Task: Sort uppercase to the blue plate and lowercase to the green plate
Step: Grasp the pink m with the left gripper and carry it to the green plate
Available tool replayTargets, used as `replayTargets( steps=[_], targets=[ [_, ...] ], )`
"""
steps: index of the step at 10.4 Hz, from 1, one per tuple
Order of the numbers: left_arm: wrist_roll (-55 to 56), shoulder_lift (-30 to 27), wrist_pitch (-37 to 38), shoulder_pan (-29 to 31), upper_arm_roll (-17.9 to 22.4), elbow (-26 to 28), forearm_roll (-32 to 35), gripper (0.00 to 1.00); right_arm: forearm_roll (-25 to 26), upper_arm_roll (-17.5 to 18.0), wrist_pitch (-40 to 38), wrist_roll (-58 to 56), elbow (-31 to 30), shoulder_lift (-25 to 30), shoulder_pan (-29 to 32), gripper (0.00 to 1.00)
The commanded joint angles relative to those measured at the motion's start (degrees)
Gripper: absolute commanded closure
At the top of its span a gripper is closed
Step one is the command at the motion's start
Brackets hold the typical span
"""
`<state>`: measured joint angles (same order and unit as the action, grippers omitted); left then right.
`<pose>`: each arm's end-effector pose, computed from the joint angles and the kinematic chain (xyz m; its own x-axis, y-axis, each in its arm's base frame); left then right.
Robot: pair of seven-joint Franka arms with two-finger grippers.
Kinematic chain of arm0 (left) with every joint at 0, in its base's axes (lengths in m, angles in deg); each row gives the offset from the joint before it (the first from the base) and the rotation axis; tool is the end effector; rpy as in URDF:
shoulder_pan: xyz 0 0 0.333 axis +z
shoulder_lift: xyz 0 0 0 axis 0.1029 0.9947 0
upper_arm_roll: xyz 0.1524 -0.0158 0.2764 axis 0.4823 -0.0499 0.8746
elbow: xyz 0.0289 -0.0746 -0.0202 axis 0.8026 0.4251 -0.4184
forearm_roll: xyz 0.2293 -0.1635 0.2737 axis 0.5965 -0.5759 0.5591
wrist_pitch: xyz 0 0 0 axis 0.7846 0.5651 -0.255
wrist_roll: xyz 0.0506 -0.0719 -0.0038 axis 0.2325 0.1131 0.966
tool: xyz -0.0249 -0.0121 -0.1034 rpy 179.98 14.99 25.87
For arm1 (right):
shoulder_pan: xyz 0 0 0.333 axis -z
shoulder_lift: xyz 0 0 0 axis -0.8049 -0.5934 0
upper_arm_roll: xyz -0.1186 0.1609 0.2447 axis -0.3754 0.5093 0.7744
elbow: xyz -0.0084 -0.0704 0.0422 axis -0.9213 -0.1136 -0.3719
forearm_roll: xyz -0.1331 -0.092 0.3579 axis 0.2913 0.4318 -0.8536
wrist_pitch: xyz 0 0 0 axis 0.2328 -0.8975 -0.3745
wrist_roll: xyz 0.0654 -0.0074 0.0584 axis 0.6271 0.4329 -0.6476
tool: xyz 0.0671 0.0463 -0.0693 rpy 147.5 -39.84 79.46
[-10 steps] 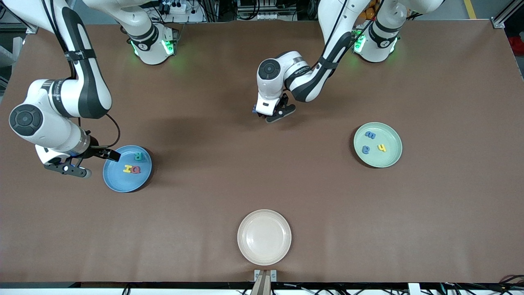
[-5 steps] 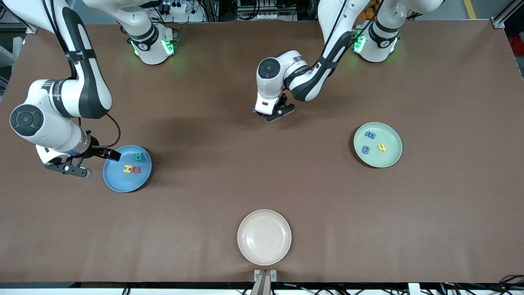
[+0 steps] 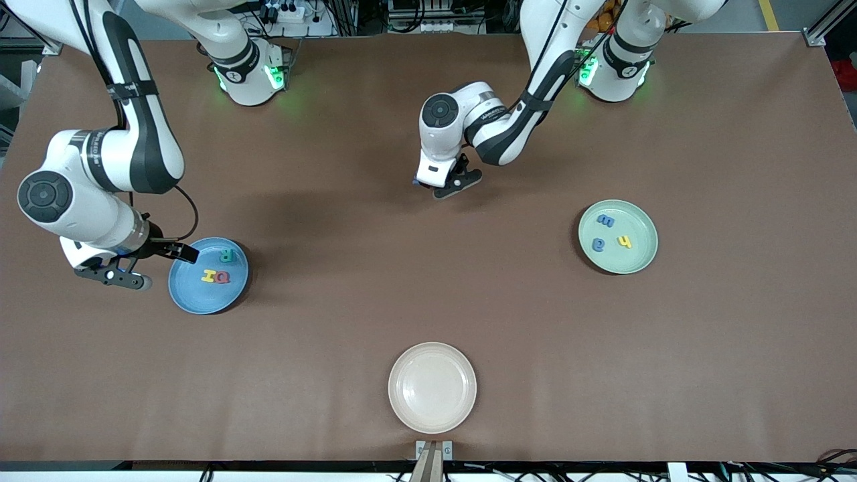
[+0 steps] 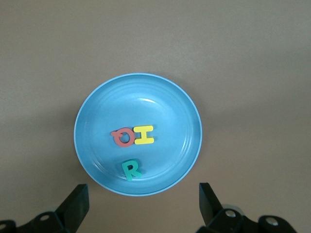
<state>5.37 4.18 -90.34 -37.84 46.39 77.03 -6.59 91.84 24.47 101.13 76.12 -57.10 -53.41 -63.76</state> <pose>0.3307 -0.5065 0.1730 0.8957 0.4387 -0.0721 0.4365 -0.8986 -0.0454 0.5913 -0.0127 0.3387 0.9728 -0.2278 -0.0425 -0.2222 -0.9689 0.1088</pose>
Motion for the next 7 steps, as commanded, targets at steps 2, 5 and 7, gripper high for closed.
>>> replayTargets(
  steps=[2, 5, 7],
  targets=[
    [1.6, -0.6, 0.1, 0.0, 0.1, 1.4, 1.0, 0.78, -0.5, 0.5, -0.3, 0.0, 0.0, 0.3, 0.1, 0.00],
    [0.5, -1.1, 2.8, 0.3, 0.2, 0.8, 1.6, 0.82, -0.5, 0.5, -0.4, 0.2, -0.1, 0.4, -0.1, 0.00],
    [-2.9, -1.8, 6.1, 0.6, 0.6, 0.4, 1.6, 0.84, -0.5, 0.5, -0.4, 0.2, 0.0, 0.4, -0.1, 0.00]
  ],
)
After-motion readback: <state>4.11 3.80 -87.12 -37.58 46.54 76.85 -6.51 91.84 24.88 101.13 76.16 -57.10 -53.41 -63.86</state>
